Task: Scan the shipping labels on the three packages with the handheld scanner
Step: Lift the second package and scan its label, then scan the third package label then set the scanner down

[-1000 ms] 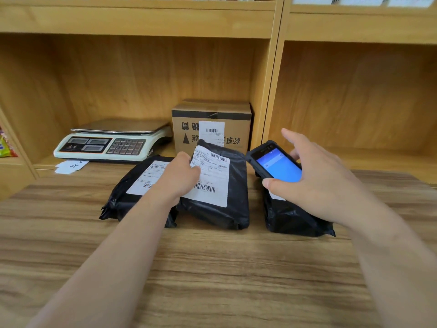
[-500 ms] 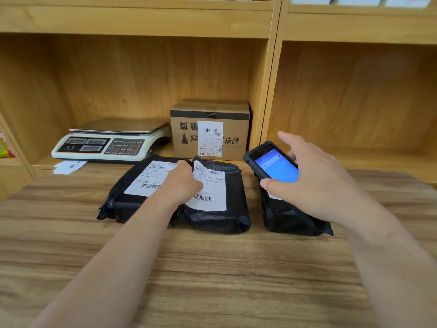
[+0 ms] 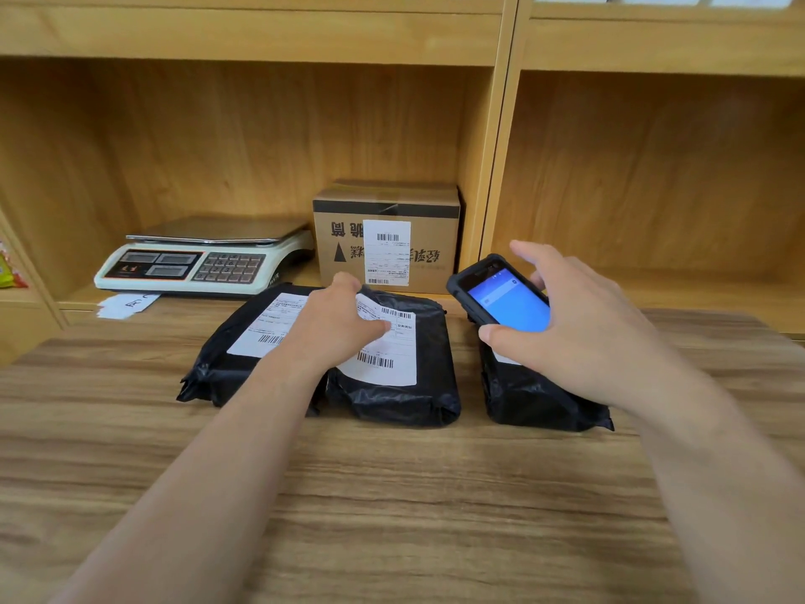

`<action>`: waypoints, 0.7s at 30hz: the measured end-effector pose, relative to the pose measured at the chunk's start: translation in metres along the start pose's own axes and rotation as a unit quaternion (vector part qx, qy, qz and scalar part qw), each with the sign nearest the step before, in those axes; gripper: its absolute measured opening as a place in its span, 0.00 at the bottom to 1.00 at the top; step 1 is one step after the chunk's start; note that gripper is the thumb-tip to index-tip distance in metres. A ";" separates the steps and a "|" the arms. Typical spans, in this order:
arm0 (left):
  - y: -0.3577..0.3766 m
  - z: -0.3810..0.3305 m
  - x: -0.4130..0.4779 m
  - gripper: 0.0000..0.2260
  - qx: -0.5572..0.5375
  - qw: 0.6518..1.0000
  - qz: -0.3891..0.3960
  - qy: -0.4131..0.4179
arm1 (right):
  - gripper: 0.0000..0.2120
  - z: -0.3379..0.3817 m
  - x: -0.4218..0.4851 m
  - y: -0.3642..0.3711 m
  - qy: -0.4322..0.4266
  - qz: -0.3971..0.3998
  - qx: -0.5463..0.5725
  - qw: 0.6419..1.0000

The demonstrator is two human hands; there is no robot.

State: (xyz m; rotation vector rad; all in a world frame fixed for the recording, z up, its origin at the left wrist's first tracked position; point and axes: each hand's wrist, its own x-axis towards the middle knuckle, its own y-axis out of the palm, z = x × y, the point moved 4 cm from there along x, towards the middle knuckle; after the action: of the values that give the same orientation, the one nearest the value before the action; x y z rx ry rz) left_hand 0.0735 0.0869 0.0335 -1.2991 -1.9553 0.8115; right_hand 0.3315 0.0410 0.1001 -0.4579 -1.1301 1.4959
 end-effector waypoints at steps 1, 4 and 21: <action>-0.001 -0.002 -0.001 0.31 0.007 1.000 -0.004 0.012 | 0.44 0.000 0.000 0.000 -0.001 -0.002 -0.003 1.000; -0.004 -0.009 -0.004 0.31 0.009 0.998 -0.020 0.054 | 0.44 -0.001 0.000 -0.002 -0.002 -0.006 -0.004 1.000; -0.010 -0.051 -0.027 0.19 -0.150 0.975 -0.023 0.160 | 0.44 -0.039 -0.005 -0.044 0.042 -0.069 -0.016 0.997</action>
State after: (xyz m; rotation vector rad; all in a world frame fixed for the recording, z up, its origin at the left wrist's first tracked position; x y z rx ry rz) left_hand 0.1166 0.0657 0.0673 -1.4471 -1.8824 0.2651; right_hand 0.3880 0.0469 0.1173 -0.4523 -1.0979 1.3285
